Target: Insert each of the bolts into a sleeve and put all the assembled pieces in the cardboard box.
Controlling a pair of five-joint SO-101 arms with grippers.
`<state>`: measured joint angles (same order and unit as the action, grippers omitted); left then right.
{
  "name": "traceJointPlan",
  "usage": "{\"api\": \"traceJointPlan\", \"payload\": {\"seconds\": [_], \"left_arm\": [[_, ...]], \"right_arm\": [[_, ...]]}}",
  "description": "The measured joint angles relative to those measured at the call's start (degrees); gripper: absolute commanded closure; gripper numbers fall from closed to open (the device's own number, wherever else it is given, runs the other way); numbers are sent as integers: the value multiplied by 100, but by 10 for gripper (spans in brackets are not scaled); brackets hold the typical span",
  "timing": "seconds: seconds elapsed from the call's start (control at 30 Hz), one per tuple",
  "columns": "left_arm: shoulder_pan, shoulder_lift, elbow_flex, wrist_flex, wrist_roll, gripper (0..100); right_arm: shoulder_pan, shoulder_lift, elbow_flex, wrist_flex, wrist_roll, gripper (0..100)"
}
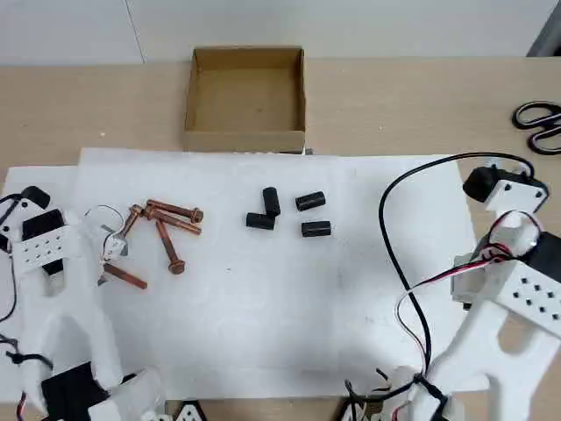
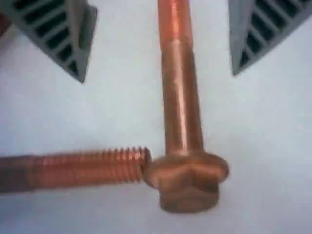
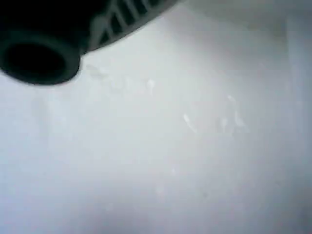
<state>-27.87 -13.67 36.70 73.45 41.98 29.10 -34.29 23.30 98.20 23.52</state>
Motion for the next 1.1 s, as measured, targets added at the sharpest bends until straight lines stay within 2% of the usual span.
{"api": "traceJointPlan", "payload": {"seconds": [0.17,0.53,1.1], "left_arm": [[-220,0,0,-105,18,812],[-211,0,510,-141,18,812],[-220,0,782,-985,26,812]], "right_arm": [[0,0,0,0,0,995],[0,0,0,0,0,995],[0,0,0,0,0,995]]}}
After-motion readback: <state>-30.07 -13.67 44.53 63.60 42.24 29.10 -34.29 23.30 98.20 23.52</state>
